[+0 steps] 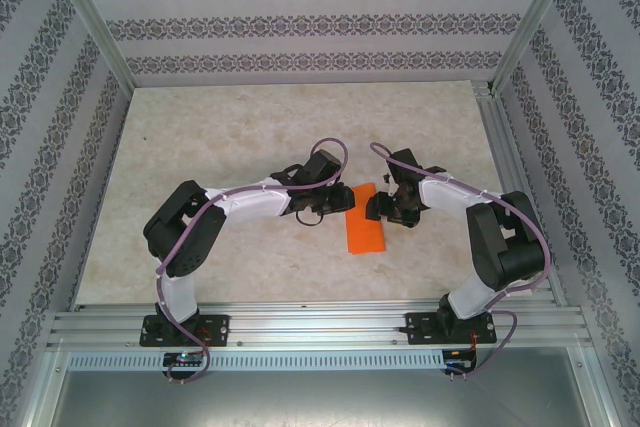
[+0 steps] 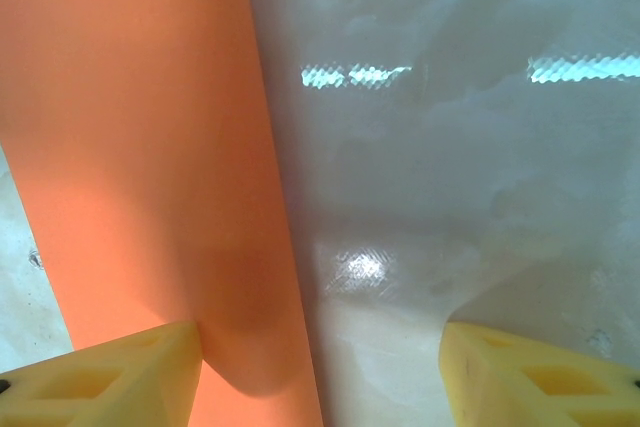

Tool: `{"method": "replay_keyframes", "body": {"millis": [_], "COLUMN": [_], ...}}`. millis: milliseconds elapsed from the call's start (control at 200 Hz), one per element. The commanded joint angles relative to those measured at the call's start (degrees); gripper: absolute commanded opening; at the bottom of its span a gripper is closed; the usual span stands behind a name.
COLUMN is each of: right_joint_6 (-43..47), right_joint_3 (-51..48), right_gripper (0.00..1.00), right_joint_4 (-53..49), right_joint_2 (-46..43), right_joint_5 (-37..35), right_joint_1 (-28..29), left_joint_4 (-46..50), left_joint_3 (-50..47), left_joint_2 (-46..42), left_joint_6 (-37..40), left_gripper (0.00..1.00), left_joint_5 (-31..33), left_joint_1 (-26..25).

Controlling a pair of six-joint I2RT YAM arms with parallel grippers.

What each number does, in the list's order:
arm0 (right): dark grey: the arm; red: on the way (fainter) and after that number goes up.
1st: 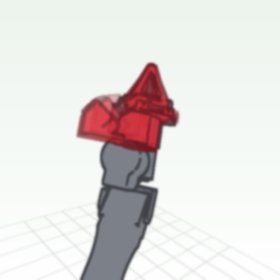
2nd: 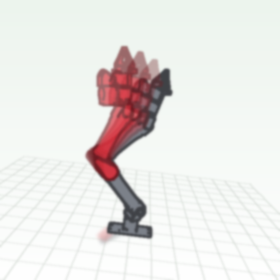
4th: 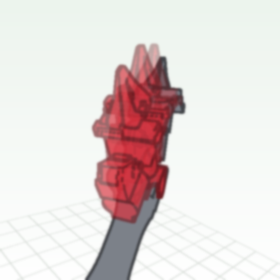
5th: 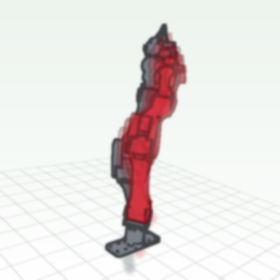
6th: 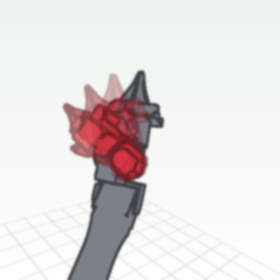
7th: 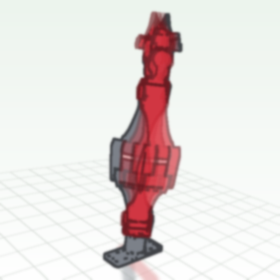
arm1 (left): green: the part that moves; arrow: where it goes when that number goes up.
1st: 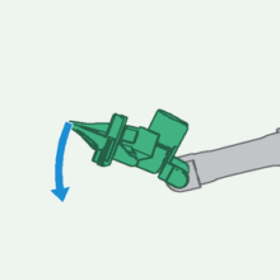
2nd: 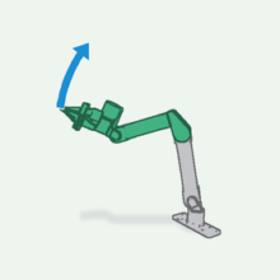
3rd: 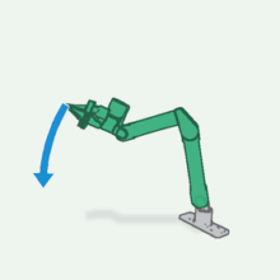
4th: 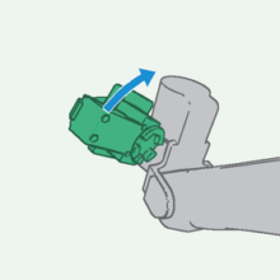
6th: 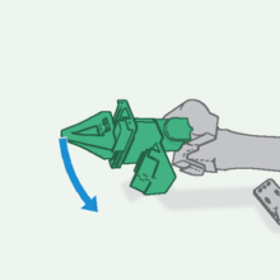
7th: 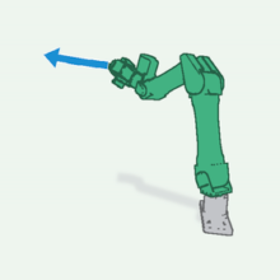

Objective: Fold a paper plane with a square sheet of paper (pick it up from the middle)
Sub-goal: Hold the square sheet of paper at the center of the table.

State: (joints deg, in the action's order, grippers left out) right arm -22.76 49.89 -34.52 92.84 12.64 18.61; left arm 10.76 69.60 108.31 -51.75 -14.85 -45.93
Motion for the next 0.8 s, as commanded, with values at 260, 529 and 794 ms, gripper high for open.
{"method": "replay_keyframes", "body": {"millis": [260,529,794], "right_joint_6": [-1.33,-3.04,-2.68], "right_joint_3": [0.51,-0.61,-0.67], "right_gripper": [0.66,0.66,0.66], "right_joint_4": [0.69,2.45,2.43], "right_joint_2": [-0.46,-1.66,-0.13], "right_joint_5": [-0.61,1.03,0.78], "right_joint_1": [-0.57,-0.85,-0.86], "left_joint_4": [1.78,0.97,0.66], "left_joint_3": [1.15,0.8,0.77], "left_joint_2": [-0.38,-0.56,-0.33], "left_joint_6": [-0.99,-1.34,-1.25], "left_gripper": [0.28,0.28,0.28], "left_joint_5": [2.86,2.8,2.45], "left_joint_1": [-1.04,-1.07,-1.0]}}
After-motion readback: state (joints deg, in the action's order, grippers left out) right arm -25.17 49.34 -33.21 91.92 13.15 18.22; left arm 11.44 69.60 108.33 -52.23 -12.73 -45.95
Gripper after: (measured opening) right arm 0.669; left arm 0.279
